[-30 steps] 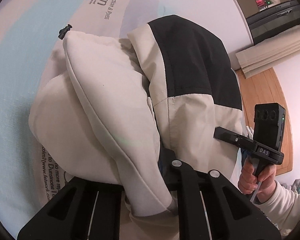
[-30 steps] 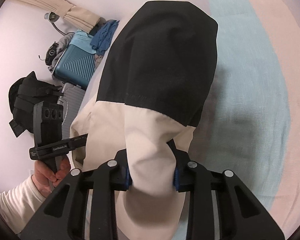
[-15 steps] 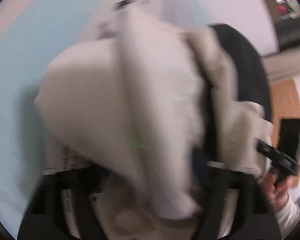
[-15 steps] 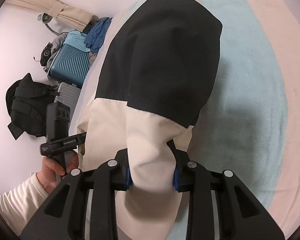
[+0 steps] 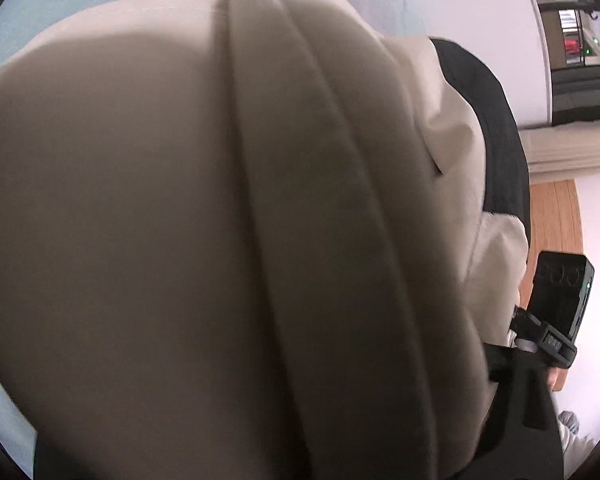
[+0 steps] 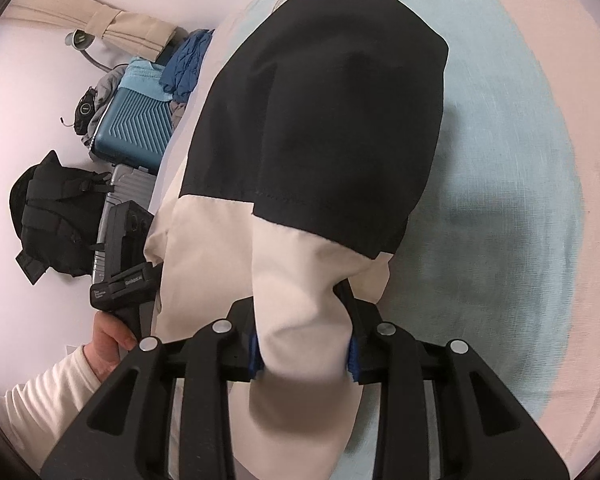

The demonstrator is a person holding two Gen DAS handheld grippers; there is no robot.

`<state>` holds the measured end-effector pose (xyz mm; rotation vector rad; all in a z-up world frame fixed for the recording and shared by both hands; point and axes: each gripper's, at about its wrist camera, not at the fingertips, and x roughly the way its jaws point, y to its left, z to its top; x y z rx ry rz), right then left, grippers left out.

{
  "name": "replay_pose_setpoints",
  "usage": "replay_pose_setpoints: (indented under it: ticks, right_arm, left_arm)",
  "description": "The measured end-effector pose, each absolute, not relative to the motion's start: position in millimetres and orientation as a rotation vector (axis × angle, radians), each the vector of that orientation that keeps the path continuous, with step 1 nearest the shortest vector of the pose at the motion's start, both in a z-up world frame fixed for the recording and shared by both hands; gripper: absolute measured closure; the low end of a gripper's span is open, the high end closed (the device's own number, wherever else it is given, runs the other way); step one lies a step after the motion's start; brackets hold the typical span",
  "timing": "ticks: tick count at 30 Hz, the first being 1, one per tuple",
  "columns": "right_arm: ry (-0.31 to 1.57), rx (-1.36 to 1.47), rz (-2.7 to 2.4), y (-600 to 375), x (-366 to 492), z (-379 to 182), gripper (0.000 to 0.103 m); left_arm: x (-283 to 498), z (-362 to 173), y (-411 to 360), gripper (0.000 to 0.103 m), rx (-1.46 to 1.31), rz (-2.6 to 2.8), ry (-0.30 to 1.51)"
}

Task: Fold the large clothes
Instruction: 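Carry the held jacket bundle with both tools toward the bed's headboard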

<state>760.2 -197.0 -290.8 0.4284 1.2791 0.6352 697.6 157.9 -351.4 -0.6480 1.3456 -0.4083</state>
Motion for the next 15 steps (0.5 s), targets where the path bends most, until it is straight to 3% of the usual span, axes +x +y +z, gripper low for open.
replay_pose_setpoints:
  ticks: [1, 15]
  right_arm:
    - [1.280, 0.428, 0.638, -197, 760, -291, 0.073]
    - [1.231, 0.442, 0.647, -201, 754, -280, 0.074]
  left_arm:
    - [698, -352, 157, 0.047, -0.692, -0.444, 1.350]
    - [702, -315, 139, 0.072, -0.568, -0.439, 1.267]
